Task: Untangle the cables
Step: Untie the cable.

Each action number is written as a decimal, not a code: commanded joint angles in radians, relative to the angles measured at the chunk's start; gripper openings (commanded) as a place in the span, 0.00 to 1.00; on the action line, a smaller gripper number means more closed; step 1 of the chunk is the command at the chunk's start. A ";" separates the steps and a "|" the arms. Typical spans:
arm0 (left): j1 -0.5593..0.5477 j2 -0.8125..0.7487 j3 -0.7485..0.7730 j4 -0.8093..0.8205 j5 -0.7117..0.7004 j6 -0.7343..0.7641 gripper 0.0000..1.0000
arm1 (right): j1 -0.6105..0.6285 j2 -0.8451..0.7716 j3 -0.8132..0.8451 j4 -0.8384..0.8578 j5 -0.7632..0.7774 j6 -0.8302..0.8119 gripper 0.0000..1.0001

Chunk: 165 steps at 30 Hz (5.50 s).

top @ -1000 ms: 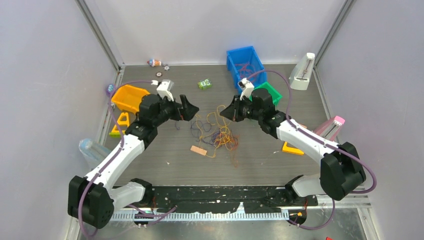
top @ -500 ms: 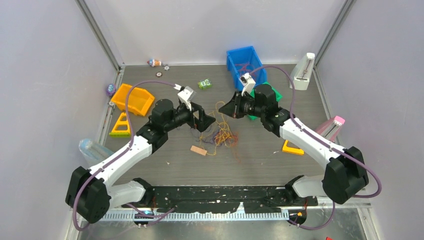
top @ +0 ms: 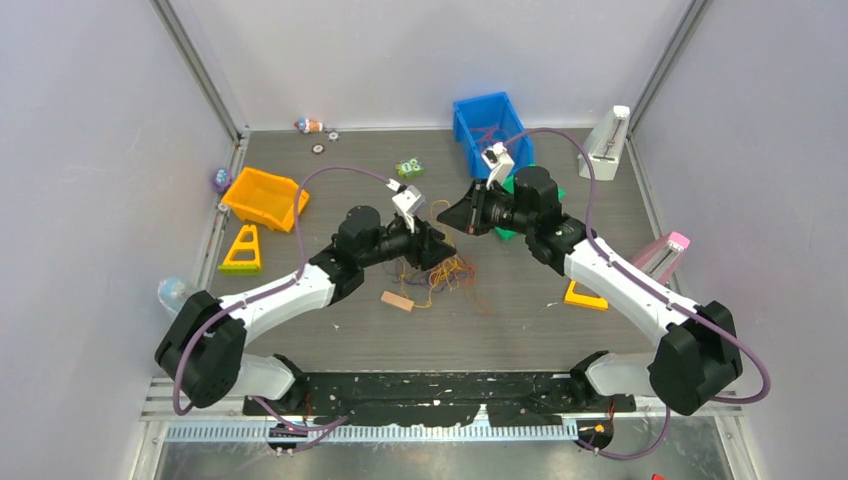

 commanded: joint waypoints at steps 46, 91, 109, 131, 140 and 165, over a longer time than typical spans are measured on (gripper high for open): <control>0.060 -0.157 0.070 -0.081 0.018 -0.078 0.00 | 0.095 -0.177 -0.568 0.458 0.208 -0.209 0.72; 0.419 -0.346 0.216 -0.348 -0.392 -0.142 0.00 | 0.124 -0.256 -0.553 -0.052 0.899 0.076 0.05; 0.217 0.002 0.335 -0.527 -0.090 -0.194 0.75 | 0.098 -0.275 -0.466 -0.011 0.691 -0.108 0.67; 0.075 0.590 0.592 -0.587 -0.032 -0.216 0.55 | 0.032 -0.322 -0.491 0.045 0.510 -0.130 0.79; 0.075 0.581 0.536 -0.512 0.033 -0.260 0.00 | 0.024 -0.103 -0.436 0.119 0.397 -0.084 0.51; 0.499 0.138 0.786 -0.559 -0.035 -0.307 0.00 | -0.059 -0.440 -0.449 -0.220 0.754 -0.032 0.05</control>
